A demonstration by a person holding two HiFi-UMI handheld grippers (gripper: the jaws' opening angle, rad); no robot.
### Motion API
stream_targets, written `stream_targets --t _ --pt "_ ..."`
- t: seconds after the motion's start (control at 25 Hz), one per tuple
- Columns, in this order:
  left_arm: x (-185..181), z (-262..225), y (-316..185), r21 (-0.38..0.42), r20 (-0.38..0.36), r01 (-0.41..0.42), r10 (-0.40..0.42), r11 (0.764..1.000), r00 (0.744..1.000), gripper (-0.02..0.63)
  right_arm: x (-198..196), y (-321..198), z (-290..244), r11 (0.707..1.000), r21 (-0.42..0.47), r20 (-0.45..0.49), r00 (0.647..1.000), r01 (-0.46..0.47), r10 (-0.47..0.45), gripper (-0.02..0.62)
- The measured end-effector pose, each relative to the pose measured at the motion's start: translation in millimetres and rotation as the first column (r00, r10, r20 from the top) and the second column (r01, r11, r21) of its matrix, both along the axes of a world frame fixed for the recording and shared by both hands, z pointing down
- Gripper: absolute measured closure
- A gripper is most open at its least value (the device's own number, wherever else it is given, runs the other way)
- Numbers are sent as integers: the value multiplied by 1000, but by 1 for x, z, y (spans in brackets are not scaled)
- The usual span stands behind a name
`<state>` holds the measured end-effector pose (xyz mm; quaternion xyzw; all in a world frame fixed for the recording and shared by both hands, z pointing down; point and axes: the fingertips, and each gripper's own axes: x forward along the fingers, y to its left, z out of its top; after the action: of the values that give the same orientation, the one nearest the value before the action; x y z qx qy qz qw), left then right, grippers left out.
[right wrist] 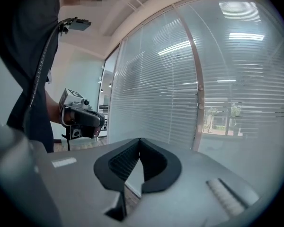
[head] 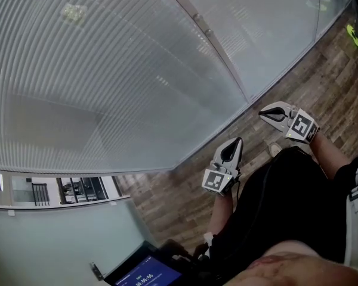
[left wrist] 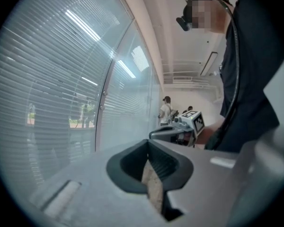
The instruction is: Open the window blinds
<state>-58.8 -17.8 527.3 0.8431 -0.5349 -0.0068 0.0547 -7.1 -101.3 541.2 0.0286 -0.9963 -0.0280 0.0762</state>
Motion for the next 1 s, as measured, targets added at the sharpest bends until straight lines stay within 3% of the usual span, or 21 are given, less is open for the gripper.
stream_targets --t 0.24,0.52,0.72,1.0 --pt "-14 -28 -29 -30 6 23 -23 999 1000 607 -18 -30 -22 999 6 -13 999 40 -40 591" --pt "-23 -22 -60 9 26 52 -52 999 998 607 -29 -58 -17 997 8 -11 997 76 -76 591" --pt "-20 -15 -80 -9 -2 83 -83 997 997 607 -29 -79 -12 993 21 -13 993 114 -114 591" --pt "-24 -14 -95 -35 16 127 -127 991 992 607 -36 -92 -12 986 10 -7 986 169 -169 591"
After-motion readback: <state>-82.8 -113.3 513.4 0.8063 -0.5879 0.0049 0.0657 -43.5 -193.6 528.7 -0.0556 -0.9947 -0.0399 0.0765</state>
